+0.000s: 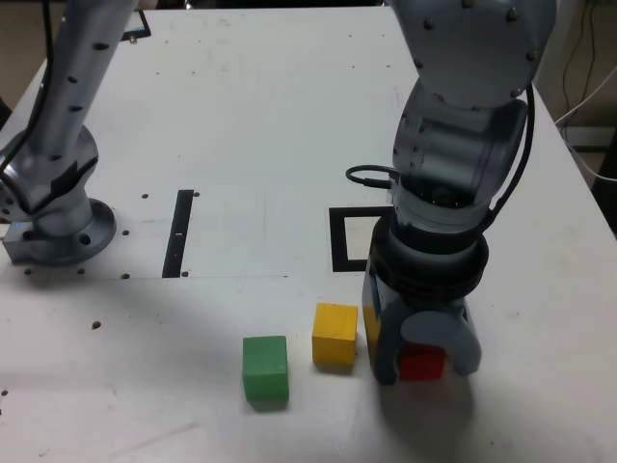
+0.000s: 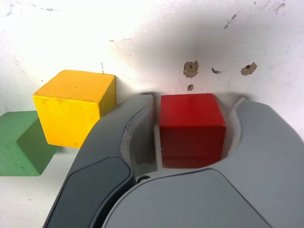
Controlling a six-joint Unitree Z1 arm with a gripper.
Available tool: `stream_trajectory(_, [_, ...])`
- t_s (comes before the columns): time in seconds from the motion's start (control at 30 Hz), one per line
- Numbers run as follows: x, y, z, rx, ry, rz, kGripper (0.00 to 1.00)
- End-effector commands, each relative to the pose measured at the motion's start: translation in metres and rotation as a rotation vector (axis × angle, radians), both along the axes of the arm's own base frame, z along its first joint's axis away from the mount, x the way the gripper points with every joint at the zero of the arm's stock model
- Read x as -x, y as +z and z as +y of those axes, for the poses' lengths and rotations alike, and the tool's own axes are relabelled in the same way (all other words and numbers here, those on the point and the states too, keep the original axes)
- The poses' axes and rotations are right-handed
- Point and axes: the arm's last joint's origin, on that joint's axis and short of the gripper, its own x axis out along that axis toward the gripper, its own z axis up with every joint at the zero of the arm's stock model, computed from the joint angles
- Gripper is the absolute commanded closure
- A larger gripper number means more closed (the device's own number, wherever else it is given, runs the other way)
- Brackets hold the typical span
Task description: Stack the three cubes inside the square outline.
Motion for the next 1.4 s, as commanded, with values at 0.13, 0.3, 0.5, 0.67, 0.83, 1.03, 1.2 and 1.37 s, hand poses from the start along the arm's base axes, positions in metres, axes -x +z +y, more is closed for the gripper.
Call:
stream_trajectory(0.13, [-0.001,0.001,0.001,-0.008,0.001,-0.01,0.74])
stream_trajectory(0.3, [0.0,0.005,0.002,-0.009,0.001,-0.021,0.76])
stream_trajectory(0.5, [0.008,0.037,0.01,-0.036,-0.009,-0.106,0.76])
stream_trajectory(0.67, [0.017,0.069,0.031,-0.07,-0.047,-0.162,0.76])
stream_trajectory(0.83, [0.022,0.077,0.063,-0.076,-0.067,-0.144,0.76])
stream_trajectory(1.03, [0.03,0.072,0.116,-0.091,-0.03,-0.082,0.76])
stream_trajectory(1.2, [0.033,0.06,0.144,-0.098,-0.006,-0.031,0.76])
stream_trajectory(1.37, [0.034,0.05,0.15,-0.098,0.0,-0.014,0.76])
